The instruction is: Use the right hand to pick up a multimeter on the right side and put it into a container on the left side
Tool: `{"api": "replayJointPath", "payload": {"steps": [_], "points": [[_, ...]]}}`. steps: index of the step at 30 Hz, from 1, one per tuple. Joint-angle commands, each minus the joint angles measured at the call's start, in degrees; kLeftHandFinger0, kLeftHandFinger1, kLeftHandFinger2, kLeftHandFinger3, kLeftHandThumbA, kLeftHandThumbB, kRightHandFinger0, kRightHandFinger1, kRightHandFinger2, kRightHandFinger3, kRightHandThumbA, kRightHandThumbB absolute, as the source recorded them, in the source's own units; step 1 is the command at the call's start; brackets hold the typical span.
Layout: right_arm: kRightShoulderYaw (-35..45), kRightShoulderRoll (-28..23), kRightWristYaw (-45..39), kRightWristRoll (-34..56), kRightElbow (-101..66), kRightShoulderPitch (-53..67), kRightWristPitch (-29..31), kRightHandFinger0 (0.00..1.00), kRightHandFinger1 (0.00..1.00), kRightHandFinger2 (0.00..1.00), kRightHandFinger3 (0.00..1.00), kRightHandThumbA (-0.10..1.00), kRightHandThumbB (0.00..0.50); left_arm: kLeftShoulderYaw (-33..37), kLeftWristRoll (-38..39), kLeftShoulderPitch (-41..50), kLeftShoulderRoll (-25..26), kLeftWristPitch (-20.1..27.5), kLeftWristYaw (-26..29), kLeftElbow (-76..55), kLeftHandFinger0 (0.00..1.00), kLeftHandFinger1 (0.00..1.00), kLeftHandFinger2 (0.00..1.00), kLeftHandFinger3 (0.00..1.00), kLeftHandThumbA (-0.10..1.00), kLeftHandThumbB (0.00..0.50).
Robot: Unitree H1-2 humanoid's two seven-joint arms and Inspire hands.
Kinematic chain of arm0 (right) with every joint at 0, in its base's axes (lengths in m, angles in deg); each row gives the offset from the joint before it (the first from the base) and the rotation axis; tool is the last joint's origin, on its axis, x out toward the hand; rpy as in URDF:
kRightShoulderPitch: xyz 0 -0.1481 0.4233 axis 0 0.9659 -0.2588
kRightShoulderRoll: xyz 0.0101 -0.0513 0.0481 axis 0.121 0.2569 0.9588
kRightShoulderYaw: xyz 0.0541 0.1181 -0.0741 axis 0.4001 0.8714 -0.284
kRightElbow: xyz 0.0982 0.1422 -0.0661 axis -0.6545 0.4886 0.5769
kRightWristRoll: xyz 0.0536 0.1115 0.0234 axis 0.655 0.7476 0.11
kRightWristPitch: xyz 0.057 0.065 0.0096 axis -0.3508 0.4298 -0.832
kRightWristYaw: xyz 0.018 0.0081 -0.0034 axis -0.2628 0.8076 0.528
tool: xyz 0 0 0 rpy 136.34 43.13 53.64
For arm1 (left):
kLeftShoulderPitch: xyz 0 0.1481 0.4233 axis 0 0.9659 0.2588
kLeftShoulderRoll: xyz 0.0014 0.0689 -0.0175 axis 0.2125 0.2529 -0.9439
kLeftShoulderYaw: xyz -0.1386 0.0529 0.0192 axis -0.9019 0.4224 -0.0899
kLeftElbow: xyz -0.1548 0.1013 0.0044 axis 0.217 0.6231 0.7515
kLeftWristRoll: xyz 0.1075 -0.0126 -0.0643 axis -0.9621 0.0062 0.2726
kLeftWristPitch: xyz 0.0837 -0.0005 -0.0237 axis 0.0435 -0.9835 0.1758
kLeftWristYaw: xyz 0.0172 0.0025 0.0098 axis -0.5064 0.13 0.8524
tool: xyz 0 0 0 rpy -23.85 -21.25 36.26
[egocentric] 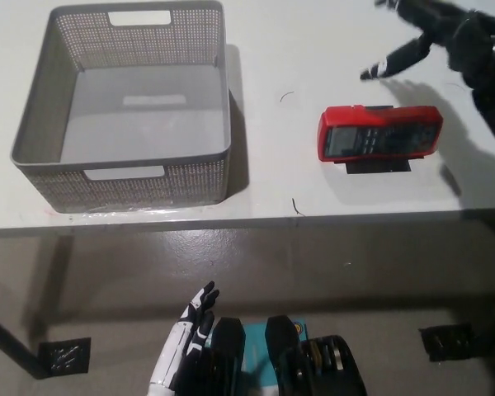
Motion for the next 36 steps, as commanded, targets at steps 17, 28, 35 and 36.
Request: {"api": "replayJointPath", "payload": {"steps": [17,28,35,36], "points": [[-6.78,2.12,-17.99,-3.1,13.29,-7.96,6.81,1.0,1.0,1.0,1.0,0.94,0.5,0.04,-0.18,-1.39,1.03,1.25,-0.26,-0.81,1.0,1.0,1.0,1.0,1.0,0.396],[-7.5,4.69,-14.94,-4.51,17.05,-5.41,11.29,1.0,1.0,1.0,1.0,0.93,0.5,0.18,-0.56,-1.42,1.47,0.92,-0.44,-0.51,1.0,1.0,1.0,1.0,1.0,0.403],[-4.88,8.59,-11.02,-2.68,26.91,-2.17,13.97,1.0,1.0,1.0,1.0,0.96,0.5,0.44,0.06,-0.67,1.12,1.14,-0.8,-0.44,1.0,1.0,1.0,1.0,1.0,0.395],[-4.7,9.19,-10.07,-2.76,28.48,-1.05,14.61,1.0,1.0,1.0,1.0,0.97,0.5,0.58,-0.25,-0.6,0.91,1.51,-0.56,-0.33,1.0,1.0,1.0,1.0,1.0,0.394]]}}
